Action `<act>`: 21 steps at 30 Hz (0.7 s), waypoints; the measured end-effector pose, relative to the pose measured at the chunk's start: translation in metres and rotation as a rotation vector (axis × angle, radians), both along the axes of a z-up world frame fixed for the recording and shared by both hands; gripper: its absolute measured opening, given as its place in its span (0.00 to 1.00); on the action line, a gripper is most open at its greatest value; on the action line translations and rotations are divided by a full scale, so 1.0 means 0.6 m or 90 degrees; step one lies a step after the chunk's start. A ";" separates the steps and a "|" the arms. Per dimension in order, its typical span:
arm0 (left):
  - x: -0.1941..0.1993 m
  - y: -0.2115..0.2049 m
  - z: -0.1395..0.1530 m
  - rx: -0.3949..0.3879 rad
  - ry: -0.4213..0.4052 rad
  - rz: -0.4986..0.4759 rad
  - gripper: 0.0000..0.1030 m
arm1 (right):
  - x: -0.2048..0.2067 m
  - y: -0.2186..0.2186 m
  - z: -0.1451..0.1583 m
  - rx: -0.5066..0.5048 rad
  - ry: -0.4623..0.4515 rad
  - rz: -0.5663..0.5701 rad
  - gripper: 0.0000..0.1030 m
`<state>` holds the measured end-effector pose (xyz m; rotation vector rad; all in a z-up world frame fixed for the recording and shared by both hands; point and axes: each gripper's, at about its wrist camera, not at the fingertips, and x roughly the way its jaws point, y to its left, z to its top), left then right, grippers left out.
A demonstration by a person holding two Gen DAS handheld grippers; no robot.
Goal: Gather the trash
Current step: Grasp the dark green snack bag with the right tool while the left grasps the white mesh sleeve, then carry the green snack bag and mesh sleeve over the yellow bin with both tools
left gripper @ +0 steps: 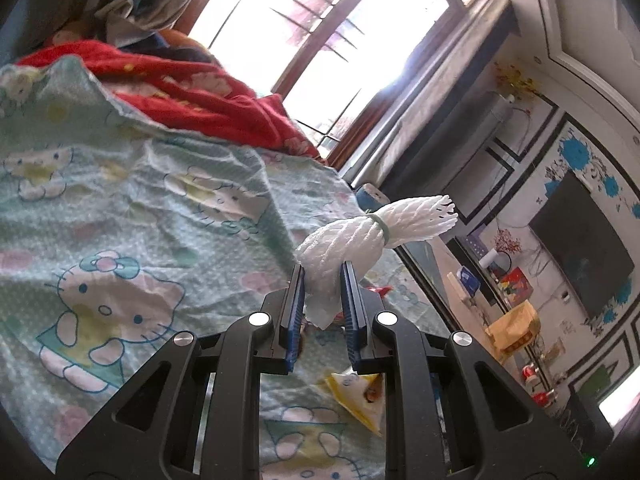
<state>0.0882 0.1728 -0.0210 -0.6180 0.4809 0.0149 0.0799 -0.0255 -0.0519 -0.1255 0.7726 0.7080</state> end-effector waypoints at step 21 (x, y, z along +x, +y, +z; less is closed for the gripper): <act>-0.034 -0.130 0.065 0.077 -0.051 -0.096 0.11 | 0.009 -0.158 0.100 0.073 -0.051 -0.130 0.46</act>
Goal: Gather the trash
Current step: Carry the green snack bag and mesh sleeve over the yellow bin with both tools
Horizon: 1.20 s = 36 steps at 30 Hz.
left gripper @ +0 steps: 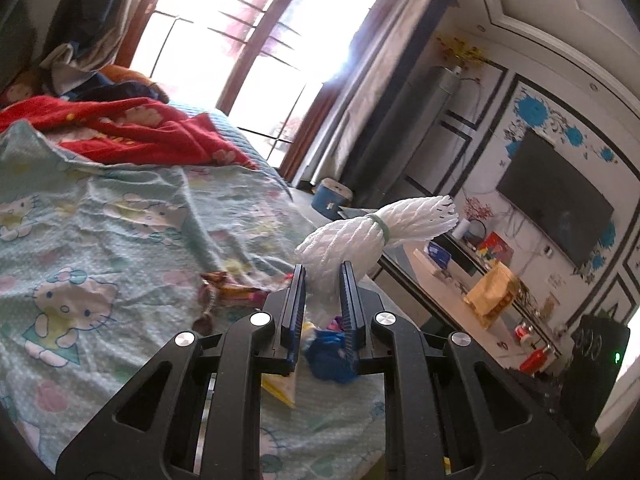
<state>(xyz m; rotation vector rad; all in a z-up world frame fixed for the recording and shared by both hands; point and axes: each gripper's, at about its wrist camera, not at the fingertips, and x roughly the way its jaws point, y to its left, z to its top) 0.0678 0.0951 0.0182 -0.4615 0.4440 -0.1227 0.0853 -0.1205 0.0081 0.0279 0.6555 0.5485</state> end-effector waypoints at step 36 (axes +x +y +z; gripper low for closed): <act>0.000 -0.265 -0.083 0.144 0.083 -0.208 0.11 | 0.026 -0.307 -0.007 0.052 0.031 -0.233 0.47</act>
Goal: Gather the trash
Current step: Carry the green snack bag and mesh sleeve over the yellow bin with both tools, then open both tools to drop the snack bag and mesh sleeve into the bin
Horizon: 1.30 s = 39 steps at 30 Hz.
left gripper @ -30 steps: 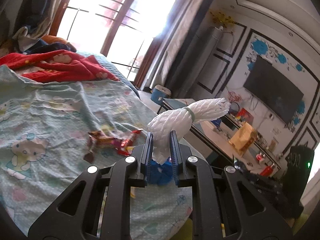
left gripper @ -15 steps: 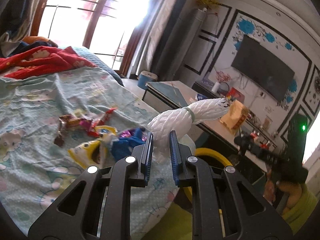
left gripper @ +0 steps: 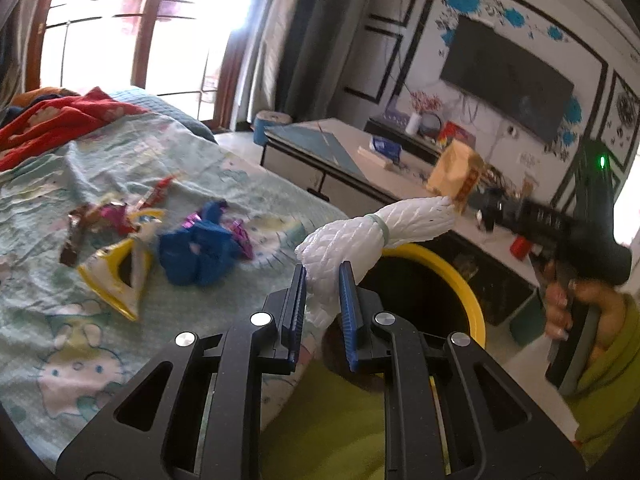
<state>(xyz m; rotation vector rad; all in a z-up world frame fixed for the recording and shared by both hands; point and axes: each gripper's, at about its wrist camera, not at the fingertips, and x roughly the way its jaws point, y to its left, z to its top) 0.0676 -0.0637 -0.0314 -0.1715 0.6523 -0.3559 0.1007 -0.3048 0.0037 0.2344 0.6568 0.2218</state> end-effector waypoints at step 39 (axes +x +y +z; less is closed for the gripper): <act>0.039 -0.196 -0.126 0.156 0.096 -0.170 0.15 | 0.075 -0.109 -0.155 0.125 0.182 -0.033 0.62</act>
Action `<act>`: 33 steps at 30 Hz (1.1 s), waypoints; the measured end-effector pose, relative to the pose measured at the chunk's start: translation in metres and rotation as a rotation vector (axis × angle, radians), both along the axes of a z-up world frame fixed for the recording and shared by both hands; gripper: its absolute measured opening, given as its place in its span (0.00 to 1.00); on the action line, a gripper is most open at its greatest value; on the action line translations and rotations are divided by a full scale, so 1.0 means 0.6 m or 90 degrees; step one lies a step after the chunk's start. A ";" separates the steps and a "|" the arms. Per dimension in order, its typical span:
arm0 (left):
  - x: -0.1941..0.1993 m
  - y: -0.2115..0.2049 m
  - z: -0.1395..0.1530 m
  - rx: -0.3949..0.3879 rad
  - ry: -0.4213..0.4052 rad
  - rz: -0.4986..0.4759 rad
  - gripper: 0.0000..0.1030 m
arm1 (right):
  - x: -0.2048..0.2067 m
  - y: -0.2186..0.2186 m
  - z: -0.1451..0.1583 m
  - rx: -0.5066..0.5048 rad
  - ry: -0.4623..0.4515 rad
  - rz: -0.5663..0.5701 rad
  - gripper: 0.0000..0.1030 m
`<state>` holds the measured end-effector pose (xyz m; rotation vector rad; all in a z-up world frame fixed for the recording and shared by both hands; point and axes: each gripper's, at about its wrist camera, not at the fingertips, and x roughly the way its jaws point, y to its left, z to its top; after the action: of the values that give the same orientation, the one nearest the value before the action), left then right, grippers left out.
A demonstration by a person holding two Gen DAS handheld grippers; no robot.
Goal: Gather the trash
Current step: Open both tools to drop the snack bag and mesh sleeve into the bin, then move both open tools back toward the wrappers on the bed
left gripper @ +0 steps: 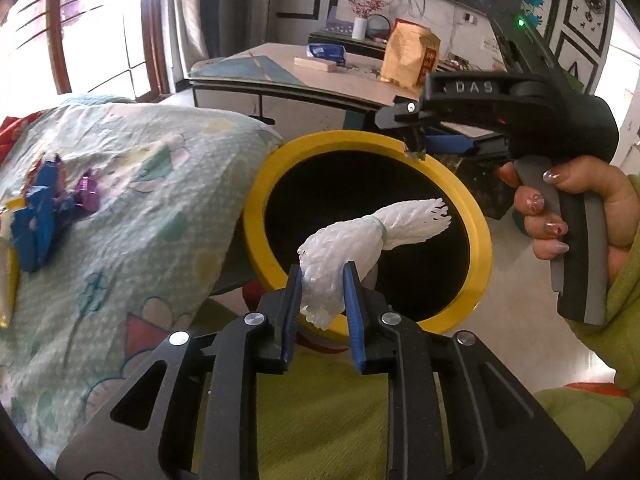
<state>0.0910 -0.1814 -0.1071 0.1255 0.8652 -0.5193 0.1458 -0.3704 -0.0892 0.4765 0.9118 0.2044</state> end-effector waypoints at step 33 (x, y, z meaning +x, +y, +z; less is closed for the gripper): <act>-0.003 0.095 0.077 -0.219 -0.084 0.081 0.89 | -0.019 0.007 0.043 -0.024 -0.045 -0.031 0.78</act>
<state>0.0894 -0.1245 -0.0608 -0.2069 0.6402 -0.5262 0.1344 -0.3665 -0.0631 0.4528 0.8330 0.1589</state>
